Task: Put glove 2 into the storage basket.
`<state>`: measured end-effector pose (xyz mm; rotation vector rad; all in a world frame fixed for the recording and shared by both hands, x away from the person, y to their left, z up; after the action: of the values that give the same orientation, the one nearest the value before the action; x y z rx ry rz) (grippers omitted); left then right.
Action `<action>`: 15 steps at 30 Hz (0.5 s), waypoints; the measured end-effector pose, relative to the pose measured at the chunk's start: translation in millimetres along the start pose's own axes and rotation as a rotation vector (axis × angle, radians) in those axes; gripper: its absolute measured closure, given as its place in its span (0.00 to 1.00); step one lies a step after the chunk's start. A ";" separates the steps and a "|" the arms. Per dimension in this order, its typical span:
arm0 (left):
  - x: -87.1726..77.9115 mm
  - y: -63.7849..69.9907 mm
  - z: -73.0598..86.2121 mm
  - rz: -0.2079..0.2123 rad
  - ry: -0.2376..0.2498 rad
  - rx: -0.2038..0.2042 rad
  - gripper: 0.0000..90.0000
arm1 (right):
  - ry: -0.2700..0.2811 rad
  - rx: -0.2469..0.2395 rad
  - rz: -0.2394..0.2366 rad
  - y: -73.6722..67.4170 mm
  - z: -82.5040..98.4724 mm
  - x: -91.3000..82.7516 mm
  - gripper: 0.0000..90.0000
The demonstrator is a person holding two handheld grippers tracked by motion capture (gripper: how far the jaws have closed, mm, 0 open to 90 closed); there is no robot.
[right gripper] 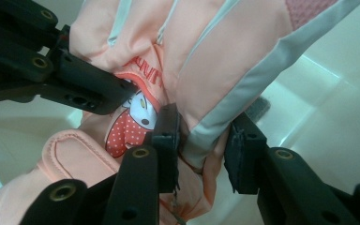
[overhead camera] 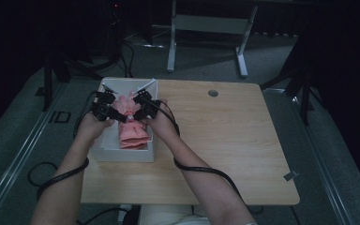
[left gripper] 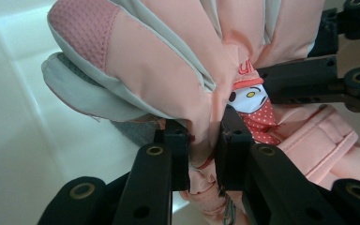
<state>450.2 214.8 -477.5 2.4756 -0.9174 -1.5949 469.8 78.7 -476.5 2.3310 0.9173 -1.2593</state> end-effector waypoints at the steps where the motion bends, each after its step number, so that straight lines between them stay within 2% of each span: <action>1: 0.3 -0.1 -0.1 -0.005 -0.002 0.002 0.85 | -0.007 0.001 0.002 0.3 -0.4 0.5 0.74; 6: 4.2 -2.1 -0.1 -0.022 -0.018 -0.018 0.85 | -0.020 -0.008 0.025 -0.3 -2.4 2.9 0.66; 8: 5.3 -5.2 0.6 -0.023 -0.022 -0.032 0.84 | -0.008 -0.005 0.023 1.1 -3.1 3.0 0.63; 10: 8.8 -7.2 1.4 -0.041 -0.040 -0.040 0.82 | 0.014 -0.001 0.019 2.4 -4.4 0.3 0.58; 12: 10.3 -7.0 1.3 -0.050 -0.048 -0.038 0.80 | 0.026 0.003 0.010 2.6 -5.6 -2.1 0.57; 13: 13.8 -6.6 0.3 -0.072 -0.065 -0.035 0.80 | 0.034 0.003 0.000 2.8 -6.5 -4.2 0.56; 14: 15.3 -6.3 -0.9 -0.095 -0.070 -0.039 0.73 | 0.058 0.004 -0.004 3.5 -9.4 -10.6 0.56; 15: 16.4 -5.9 -1.6 -0.111 -0.076 -0.035 0.70 | 0.068 0.001 -0.012 3.6 -10.6 -14.9 0.55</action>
<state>458.9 210.9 -492.2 2.4989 -0.7656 -1.7344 472.8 76.3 -458.3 2.3857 0.9532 -1.1923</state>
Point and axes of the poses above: each handheld gripper's, and its own axes: x roughly forward along the jaws, z roughly out of its underside, y roughly to its right, the point moved 4 cm from there along x, roughly forward along the jaws, and after that the axes turned 6 degrees about z, right-handed, at the moved point
